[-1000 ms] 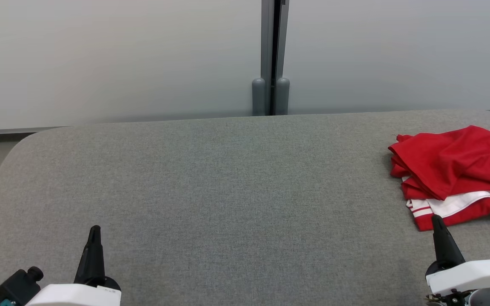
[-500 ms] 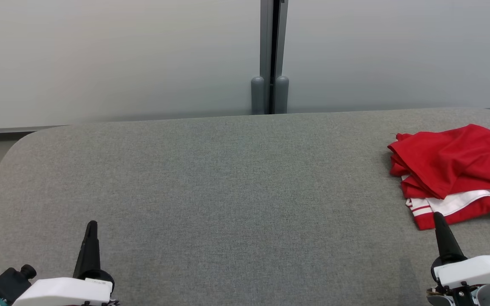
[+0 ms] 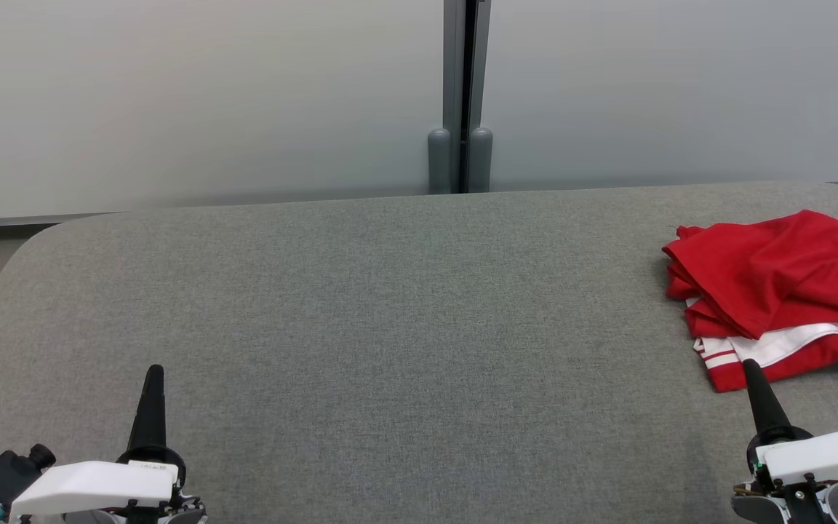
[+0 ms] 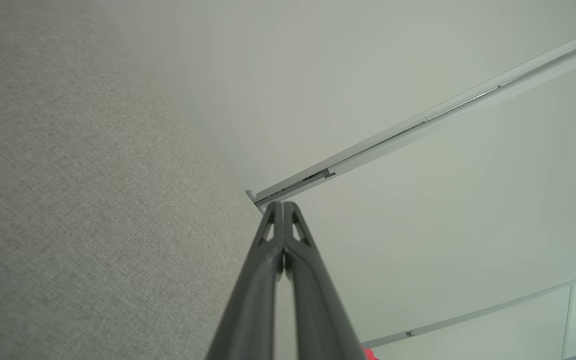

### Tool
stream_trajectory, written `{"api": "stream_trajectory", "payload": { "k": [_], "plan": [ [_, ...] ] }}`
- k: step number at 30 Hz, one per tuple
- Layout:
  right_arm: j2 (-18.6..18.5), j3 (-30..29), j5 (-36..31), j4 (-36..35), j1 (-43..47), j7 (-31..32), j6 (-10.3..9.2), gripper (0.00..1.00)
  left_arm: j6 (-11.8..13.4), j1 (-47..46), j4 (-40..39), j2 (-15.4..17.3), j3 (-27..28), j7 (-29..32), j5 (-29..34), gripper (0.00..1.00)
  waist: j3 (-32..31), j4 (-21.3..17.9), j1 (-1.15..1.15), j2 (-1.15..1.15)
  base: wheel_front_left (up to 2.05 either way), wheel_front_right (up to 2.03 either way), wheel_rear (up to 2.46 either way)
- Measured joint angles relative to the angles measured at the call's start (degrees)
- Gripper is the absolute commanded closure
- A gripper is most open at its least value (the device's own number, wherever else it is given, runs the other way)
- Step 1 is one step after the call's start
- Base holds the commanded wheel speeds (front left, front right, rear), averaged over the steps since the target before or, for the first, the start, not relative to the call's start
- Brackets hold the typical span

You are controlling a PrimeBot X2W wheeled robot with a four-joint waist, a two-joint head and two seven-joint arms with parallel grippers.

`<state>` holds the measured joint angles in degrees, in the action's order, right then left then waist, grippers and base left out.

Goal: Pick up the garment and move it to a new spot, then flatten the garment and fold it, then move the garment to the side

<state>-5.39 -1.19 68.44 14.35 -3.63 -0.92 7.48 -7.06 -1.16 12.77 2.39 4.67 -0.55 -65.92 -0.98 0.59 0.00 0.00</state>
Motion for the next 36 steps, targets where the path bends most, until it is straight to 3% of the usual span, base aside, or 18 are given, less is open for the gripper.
{"api": "stream_trajectory", "payload": {
  "k": [36],
  "plan": [
    [1.6, -3.4, 15.7, -0.2, -1.6, 4.9, 0.0, 1.0, -0.2, -3.0, 0.9, 0.2, 1.2, 4.6, -17.2, 1.0, 0.7, -0.4, 0.0, 0.0, 0.0, 0.0, 0.0]
  ]
}}
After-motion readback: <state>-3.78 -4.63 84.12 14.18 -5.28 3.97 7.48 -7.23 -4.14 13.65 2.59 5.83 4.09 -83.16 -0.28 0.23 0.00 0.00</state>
